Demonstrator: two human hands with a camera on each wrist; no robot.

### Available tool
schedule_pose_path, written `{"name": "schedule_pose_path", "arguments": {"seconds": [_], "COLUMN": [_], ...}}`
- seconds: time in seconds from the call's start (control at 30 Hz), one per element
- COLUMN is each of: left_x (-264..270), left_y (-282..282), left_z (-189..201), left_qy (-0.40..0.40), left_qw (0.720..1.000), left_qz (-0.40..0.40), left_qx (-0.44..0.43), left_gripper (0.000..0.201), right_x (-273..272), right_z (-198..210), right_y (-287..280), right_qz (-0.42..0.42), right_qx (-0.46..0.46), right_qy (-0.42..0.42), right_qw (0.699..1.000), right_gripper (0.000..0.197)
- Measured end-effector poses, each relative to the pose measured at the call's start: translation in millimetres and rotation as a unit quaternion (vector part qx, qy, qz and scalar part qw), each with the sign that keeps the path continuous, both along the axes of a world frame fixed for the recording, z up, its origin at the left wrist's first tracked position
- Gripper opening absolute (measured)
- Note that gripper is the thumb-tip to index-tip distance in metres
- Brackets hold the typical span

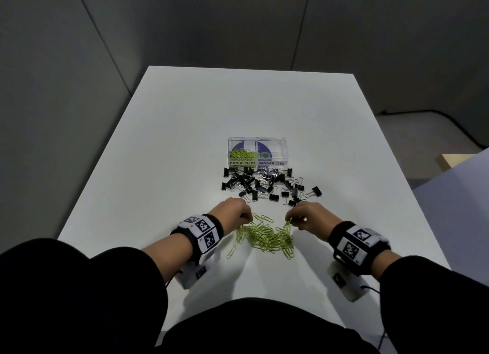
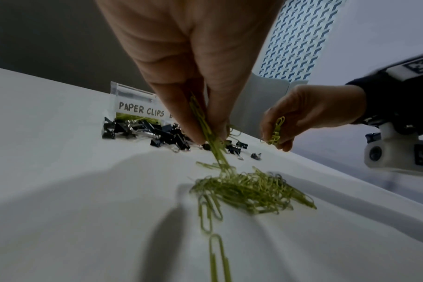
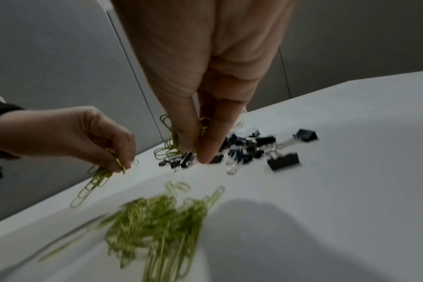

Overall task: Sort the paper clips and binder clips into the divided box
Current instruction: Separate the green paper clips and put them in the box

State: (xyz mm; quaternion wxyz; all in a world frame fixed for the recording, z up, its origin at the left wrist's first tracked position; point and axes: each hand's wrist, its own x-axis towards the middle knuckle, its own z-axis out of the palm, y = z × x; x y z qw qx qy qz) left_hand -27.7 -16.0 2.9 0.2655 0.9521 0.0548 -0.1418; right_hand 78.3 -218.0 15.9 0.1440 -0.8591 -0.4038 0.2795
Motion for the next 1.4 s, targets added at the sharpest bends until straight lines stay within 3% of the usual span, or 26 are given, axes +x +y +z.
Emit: {"name": "schedule_pose_path", "arguments": {"seconds": [0.37,0.6,0.77,0.9,1.1,1.23,1.4], "left_x": [39,95,129,143,160,157,143], "left_y": [48,83,106,114,103,98,95], "left_z": [41,69,66,45,19,11,16], "left_qy": [-0.122,-0.166,-0.164,-0.140,-0.078,-0.021,-0.070], "left_qw": [0.989,0.976,0.973,0.975,0.994,0.994,0.980], "left_qz": [0.083,0.138,0.155,0.167,0.075,-0.016,-0.070], "left_qx": [-0.026,-0.034,-0.036,-0.039,0.010,0.104,0.172], "left_gripper": [0.017,0.016,0.016,0.018,0.023,0.027,0.033], "right_x": [46,80,85,90,85,71,47], "right_z": [70,43,12,3,9,8,-6], "right_y": [55,136,177,182,147,118,100], "right_qz": [-0.053,-0.118,-0.078,-0.035,0.015,0.065,0.100], "right_qx": [0.107,0.118,0.073,0.046,0.062,0.042,-0.007], "right_qy": [-0.096,-0.075,-0.058,-0.059,-0.089,-0.065,-0.044], "right_qw": [0.988,0.983,0.993,0.997,0.994,0.995,0.994], "right_gripper": [0.025,0.024,0.025,0.036,0.024,0.021,0.021]}}
